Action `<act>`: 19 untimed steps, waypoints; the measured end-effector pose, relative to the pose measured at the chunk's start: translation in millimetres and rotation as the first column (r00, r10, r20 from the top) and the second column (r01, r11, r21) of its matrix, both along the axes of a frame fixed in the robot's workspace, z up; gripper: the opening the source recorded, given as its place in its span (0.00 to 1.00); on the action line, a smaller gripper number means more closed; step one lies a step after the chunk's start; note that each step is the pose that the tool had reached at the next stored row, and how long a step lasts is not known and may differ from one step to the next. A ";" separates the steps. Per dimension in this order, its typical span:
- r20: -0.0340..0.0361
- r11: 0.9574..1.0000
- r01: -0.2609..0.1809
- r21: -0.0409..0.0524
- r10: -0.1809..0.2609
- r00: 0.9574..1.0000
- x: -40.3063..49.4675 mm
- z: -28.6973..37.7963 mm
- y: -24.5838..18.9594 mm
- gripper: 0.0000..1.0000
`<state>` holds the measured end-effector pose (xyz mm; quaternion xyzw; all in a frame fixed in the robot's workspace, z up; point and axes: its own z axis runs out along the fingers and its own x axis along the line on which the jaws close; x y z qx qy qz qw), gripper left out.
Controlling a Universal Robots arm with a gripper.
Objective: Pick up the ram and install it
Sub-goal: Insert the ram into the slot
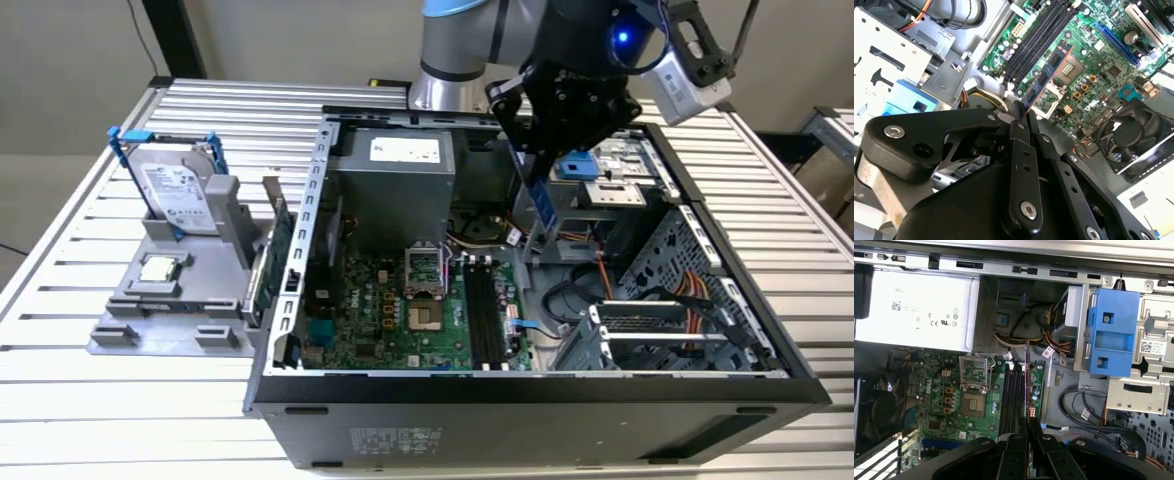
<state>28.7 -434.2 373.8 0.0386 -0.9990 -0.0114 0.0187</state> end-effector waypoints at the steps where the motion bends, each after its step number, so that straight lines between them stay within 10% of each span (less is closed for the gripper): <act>1: 0.000 1.000 0.000 0.000 0.000 1.000 0.5 -0.7 0.0 0.00; 19: 0.000 1.000 0.000 0.000 0.000 1.000 8.3 -14.0 -1.6 0.00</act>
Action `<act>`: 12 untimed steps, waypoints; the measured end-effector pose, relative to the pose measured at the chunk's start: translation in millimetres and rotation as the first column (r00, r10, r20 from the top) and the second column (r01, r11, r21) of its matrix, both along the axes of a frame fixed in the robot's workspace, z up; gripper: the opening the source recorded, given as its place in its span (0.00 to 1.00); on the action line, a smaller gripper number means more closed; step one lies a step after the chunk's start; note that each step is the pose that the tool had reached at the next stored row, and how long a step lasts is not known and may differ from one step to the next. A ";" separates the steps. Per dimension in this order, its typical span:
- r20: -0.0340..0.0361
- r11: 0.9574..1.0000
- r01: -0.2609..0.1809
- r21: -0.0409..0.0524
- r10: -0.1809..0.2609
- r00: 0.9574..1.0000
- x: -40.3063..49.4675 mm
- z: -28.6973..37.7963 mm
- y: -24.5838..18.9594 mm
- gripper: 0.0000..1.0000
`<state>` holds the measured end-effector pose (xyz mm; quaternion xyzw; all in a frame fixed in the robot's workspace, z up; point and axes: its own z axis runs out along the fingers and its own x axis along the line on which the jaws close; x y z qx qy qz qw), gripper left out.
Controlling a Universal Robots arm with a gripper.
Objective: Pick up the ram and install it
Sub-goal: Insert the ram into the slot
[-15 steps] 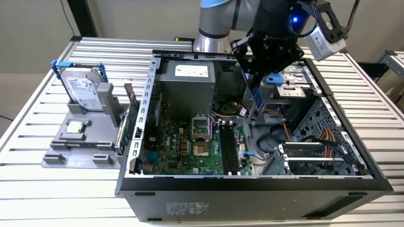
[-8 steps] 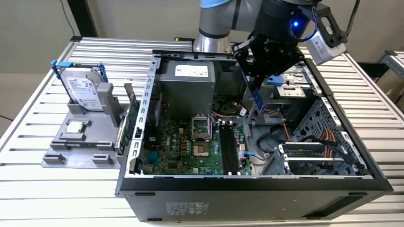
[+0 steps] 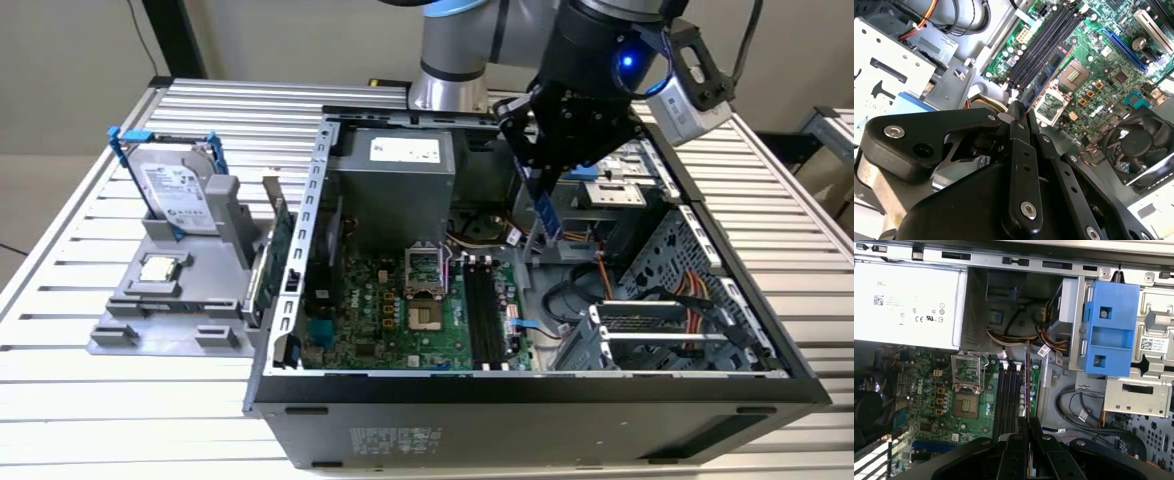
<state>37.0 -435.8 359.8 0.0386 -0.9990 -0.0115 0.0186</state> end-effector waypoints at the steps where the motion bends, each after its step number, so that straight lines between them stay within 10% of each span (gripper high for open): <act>1: 0.000 1.000 0.000 0.000 0.000 1.000 0.3 -0.6 -0.1 0.00; 12: 0.000 1.000 0.000 0.000 0.000 1.000 2.4 -5.8 -0.9 0.00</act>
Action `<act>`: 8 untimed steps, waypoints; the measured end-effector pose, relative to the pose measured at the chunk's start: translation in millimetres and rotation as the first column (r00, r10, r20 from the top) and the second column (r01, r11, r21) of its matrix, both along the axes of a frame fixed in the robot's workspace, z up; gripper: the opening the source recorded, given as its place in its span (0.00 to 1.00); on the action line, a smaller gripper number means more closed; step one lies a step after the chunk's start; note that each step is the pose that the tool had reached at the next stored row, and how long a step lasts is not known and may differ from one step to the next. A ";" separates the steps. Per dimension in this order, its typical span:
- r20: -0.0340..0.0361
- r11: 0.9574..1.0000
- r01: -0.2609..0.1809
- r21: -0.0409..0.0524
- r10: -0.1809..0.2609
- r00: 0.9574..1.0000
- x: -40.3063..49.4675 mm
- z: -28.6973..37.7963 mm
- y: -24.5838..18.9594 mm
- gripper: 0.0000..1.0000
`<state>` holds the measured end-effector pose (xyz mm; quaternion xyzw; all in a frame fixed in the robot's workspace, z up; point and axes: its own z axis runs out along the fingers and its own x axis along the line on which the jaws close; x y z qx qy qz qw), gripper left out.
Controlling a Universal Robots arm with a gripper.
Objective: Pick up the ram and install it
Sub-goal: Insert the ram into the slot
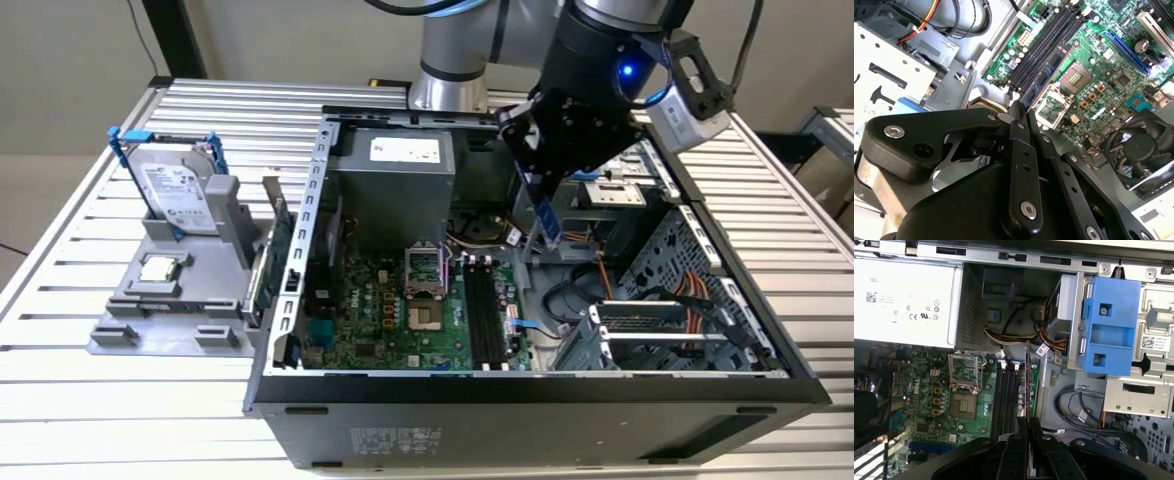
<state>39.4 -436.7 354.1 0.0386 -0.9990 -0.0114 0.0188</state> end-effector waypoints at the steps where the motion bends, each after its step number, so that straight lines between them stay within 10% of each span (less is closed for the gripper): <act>1: 0.000 1.000 0.000 0.000 0.000 1.000 0.1 -0.4 0.0 0.00; 8: -0.001 1.000 0.000 -0.001 0.000 1.000 0.6 -3.5 0.0 0.00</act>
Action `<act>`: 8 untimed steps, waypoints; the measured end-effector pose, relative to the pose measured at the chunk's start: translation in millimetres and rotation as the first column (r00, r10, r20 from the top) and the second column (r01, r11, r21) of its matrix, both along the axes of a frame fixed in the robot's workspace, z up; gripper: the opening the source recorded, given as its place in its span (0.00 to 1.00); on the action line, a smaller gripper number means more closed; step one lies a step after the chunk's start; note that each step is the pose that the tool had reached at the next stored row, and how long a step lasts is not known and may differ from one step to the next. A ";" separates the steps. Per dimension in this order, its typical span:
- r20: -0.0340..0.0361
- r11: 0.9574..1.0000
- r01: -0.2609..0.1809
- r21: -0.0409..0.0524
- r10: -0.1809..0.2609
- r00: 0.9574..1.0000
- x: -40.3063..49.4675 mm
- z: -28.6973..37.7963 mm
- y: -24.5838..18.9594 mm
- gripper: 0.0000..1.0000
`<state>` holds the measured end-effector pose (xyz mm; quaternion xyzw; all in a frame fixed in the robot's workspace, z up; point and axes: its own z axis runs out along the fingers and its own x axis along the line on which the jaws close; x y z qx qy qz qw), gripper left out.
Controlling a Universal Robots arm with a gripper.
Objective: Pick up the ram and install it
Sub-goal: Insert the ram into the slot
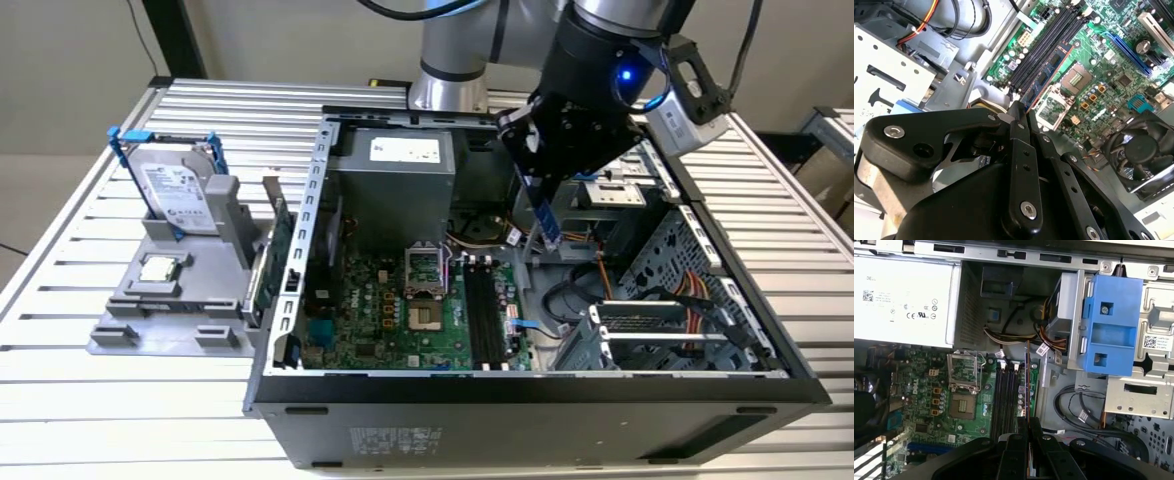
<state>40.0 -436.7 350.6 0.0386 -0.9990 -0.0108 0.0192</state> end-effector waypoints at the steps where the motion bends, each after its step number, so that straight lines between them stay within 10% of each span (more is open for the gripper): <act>1: 0.000 1.000 0.000 0.000 0.000 1.000 0.0 -0.5 0.0 0.00; 8: 0.000 1.000 0.000 -0.002 0.000 1.000 0.2 -4.4 0.0 0.00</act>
